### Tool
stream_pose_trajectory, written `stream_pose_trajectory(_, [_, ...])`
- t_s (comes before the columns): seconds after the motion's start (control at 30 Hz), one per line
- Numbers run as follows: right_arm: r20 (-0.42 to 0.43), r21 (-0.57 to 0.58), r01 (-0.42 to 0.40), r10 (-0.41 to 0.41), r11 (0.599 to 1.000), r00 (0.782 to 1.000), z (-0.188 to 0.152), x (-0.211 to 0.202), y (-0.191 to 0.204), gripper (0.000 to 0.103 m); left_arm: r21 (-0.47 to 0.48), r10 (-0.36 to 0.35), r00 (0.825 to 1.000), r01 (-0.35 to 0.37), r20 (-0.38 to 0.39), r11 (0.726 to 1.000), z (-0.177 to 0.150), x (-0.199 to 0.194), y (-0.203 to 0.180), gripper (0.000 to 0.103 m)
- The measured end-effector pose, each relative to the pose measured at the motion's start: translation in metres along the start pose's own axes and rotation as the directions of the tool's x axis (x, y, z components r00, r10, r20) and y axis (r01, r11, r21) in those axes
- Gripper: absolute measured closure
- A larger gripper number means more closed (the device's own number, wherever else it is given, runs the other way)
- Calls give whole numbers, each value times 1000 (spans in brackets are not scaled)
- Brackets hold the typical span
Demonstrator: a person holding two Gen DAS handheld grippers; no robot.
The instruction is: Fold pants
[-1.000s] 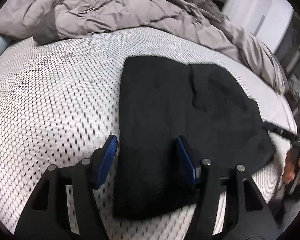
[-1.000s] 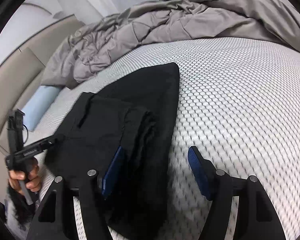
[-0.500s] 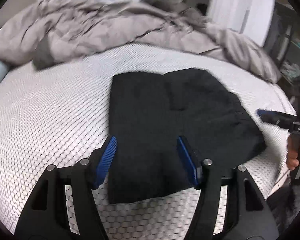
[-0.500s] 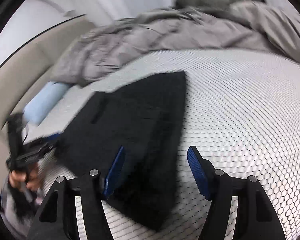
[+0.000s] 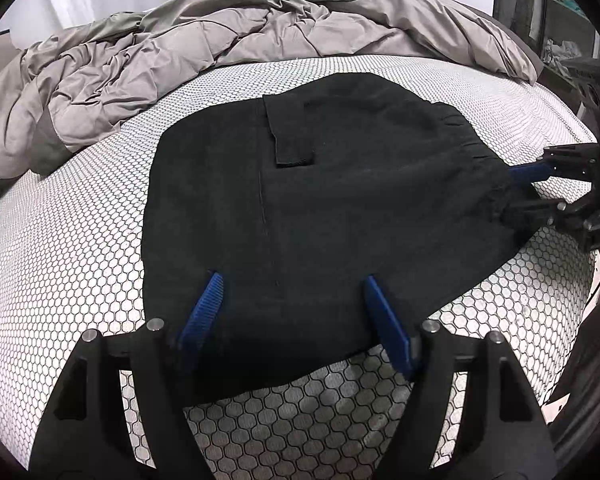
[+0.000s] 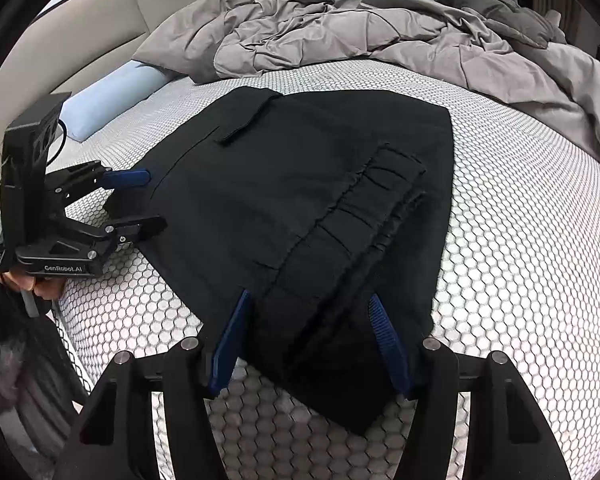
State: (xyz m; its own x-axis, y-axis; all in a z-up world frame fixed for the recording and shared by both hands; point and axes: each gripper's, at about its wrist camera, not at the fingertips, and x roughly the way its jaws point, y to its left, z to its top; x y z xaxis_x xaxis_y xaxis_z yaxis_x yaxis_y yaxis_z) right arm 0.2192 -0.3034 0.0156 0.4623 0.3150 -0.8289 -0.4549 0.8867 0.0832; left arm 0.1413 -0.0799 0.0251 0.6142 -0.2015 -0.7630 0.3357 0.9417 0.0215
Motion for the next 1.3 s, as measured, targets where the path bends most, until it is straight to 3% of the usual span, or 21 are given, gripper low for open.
stream_pose_trajectory(0.07, [32, 26, 12, -13, 1000, 999, 1, -6, -6, 38, -6, 9, 1000, -9, 7, 1000, 0, -5, 0, 32])
stream_pose_trajectory(0.17, [94, 56, 66, -71, 996, 993, -5, -20, -9, 21, -40, 13, 999, -12, 30, 999, 2, -15, 4, 25])
stream_pose_trajectory(0.27, [146, 95, 119, -132, 988, 981, -9, -28, -11, 13, -87, 2, 997, 5, 82, 996, 2, -34, 4, 20])
stream_pose_trajectory(0.37, [197, 153, 115, -144, 982, 970, -16, -39, -11, 0, -159, 11, 988, 14, 153, 987, -4, -55, 6, 13])
stream_pose_trajectory(0.47, [250, 176, 69, -113, 982, 962, -24, -48, -7, 0, -206, 43, 978, 1, 206, 978, -14, -73, 8, 1])
stream_pose_trajectory(0.57, [295, 176, 46, -97, 983, 951, -32, -58, -2, 0, -242, 110, 962, -49, 248, 969, -27, -87, 9, 1])
stream_pose_trajectory(0.73, [329, 186, 27, -88, 982, 940, -39, -61, 8, 0, -313, 107, 955, -16, 278, 950, -38, -96, 17, 1])
stream_pose_trajectory(1.0, [407, 147, 44, -100, 988, 908, -31, -66, 28, 0, -313, 87, 948, 14, 306, 950, -30, -88, 17, 1])
stream_pose_trajectory(1.3, [391, 153, 36, -94, 988, 915, -27, -60, 32, 0, -294, 90, 947, 6, 310, 956, -26, -86, 12, 1])
